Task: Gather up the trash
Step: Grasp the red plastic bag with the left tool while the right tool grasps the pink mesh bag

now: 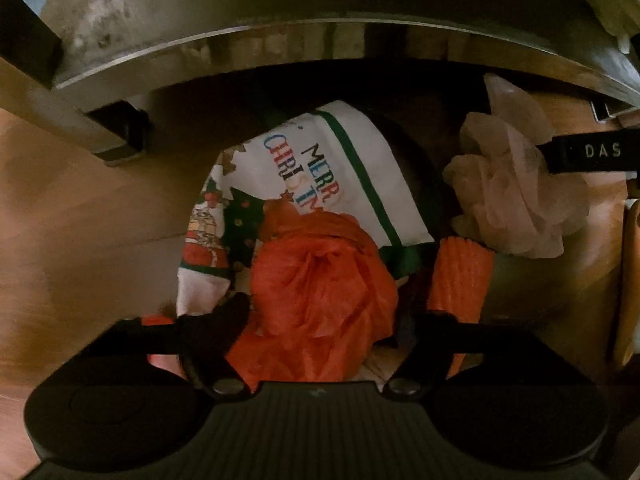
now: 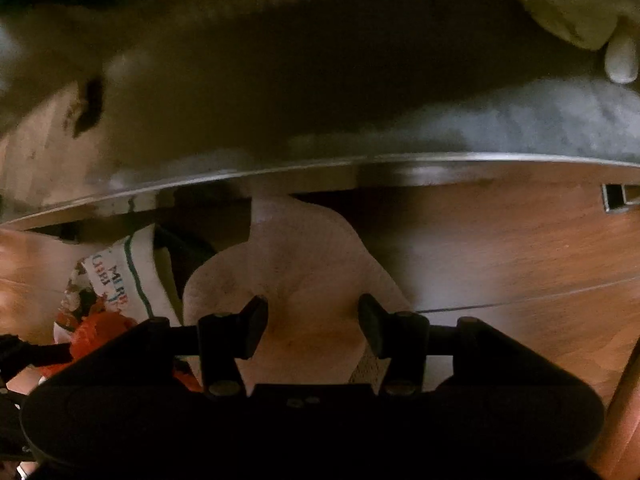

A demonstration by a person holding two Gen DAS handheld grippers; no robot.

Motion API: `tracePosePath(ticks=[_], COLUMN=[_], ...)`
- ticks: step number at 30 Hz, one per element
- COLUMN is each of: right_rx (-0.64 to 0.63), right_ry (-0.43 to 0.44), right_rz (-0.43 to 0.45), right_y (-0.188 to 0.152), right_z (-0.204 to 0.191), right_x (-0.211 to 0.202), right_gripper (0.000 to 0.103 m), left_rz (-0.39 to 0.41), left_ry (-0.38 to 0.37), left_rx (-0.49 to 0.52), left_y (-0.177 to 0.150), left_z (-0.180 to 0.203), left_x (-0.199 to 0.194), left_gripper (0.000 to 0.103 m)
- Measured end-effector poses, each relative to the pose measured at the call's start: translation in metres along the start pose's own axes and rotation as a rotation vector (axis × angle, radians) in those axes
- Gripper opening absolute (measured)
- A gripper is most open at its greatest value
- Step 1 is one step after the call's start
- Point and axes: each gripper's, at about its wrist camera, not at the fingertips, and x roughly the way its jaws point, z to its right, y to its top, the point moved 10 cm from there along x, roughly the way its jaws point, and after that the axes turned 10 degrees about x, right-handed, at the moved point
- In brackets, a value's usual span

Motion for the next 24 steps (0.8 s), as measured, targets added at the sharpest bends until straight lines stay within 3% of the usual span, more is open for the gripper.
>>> tracePosePath(ticks=[6, 7, 8, 9, 16, 24], right_rx=[-0.030, -0.041, -0.045, -0.040, -0.066, -0.067], right_ry=[-0.010, -0.015, -0.014, -0.010, -0.016, 0.023], right_rz=[0.007, 0.010, 0.006, -0.003, 0.030, 0.085], right_y=[0.000, 0.000, -0.001, -0.002, -0.013, -0.023], right_z=[-0.004, -0.004, -0.004, -0.005, -0.005, -0.007], right_x=[0.004, 0.003, 0.002, 0.001, -0.028, -0.104], right_gripper=[0.046, 0.038, 0.019, 0.011, 0.006, 0.005], left_rz=[0.002, 0.004, 0.005, 0.004, 0.025, 0.055], left_ry=[0.004, 0.000, -0.002, 0.000, -0.001, -0.025], left_rx=[-0.026, -0.032, -0.039, -0.043, -0.002, 0.032], left_y=[0.002, 0.002, 0.002, 0.002, 0.005, 0.014], left_z=[-0.001, -0.001, -0.001, -0.001, 0.007, 0.029], left_x=[0.002, 0.001, 0.001, -0.001, -0.032, -0.094], left_gripper=[0.059, 0.058, 0.057, 0.057, 0.056, 0.056])
